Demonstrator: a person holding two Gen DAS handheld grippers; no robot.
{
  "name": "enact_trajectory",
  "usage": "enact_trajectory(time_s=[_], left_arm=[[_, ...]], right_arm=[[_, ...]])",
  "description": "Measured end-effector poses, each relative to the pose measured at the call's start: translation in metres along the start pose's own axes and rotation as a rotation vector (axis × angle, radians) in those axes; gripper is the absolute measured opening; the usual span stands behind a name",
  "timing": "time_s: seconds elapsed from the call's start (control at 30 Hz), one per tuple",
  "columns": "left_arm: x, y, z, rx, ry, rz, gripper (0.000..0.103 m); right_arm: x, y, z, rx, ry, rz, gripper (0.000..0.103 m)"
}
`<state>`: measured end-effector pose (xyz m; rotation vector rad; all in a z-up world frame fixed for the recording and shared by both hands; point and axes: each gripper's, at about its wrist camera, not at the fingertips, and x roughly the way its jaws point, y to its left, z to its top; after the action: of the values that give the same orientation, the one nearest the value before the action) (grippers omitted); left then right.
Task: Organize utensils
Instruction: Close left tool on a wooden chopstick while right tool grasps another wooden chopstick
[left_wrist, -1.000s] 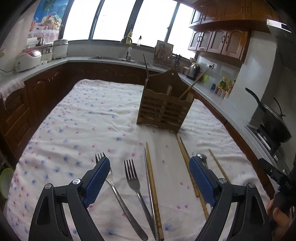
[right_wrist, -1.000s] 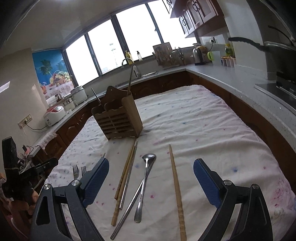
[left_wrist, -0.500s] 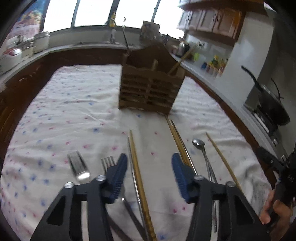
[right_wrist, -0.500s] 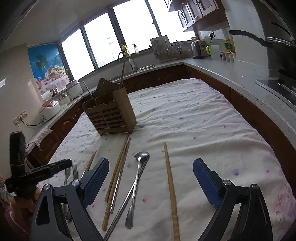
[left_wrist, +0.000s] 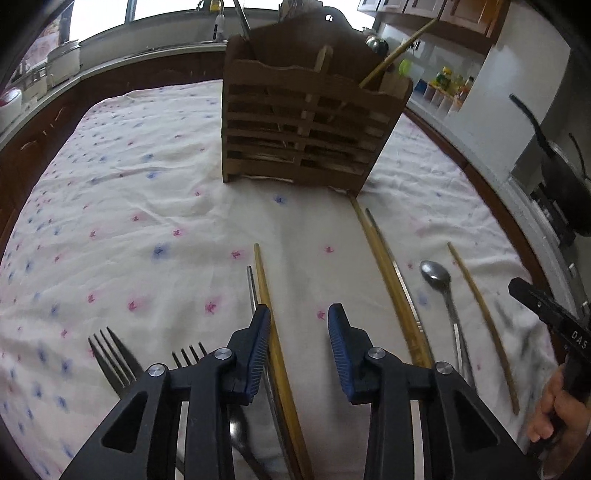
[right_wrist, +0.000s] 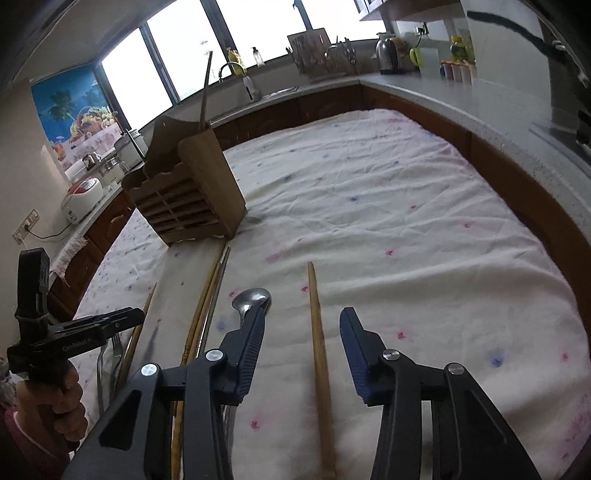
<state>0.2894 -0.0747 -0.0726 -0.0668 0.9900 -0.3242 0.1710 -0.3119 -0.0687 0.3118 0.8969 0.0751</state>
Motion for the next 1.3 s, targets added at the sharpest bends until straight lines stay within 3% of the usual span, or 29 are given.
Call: enact_trajectory(time_s=[0.1,0.3,0.5,0.7,1.07,1.1,1.17,1.27,1.3], left_arm=[[0.008,0.000,0.001,0.008,0.029,0.003,0.026],[0.014,-0.007,0.003,0.056,0.050,0.020,0.026],[0.016,-0.003,0.000,0.040,0.092,0.028,0.026],[0.020,-0.008,0.000,0.052,0.089,0.000,0.025],[0.032,-0.021,0.010,0.134,0.135,0.054,0.025],[0.033,-0.025,0.010,0.153,0.132,0.069,0.024],[0.035,-0.032,0.008,0.195,0.122,0.093,0.022],[0.033,-0.036,0.007,0.202,0.114,0.091,0.007],[0.033,-0.035,0.007,0.194,0.114,0.088,0.007]], right_arm=[[0.006,-0.002,0.001,0.006,0.008,0.005,0.044],[0.012,-0.005,0.001,0.016,0.026,0.007,0.044],[0.016,-0.006,0.002,0.008,0.044,0.006,0.042],[0.029,-0.003,0.002,-0.022,0.088,-0.011,0.026],[0.058,0.021,0.012,-0.230,0.191,-0.131,0.021],[0.059,0.025,0.011,-0.252,0.192,-0.144,0.020],[0.061,0.031,0.010,-0.284,0.189,-0.147,0.006],[0.061,0.033,0.010,-0.280,0.192,-0.141,0.006],[0.059,0.032,0.010,-0.255,0.194,-0.113,0.006]])
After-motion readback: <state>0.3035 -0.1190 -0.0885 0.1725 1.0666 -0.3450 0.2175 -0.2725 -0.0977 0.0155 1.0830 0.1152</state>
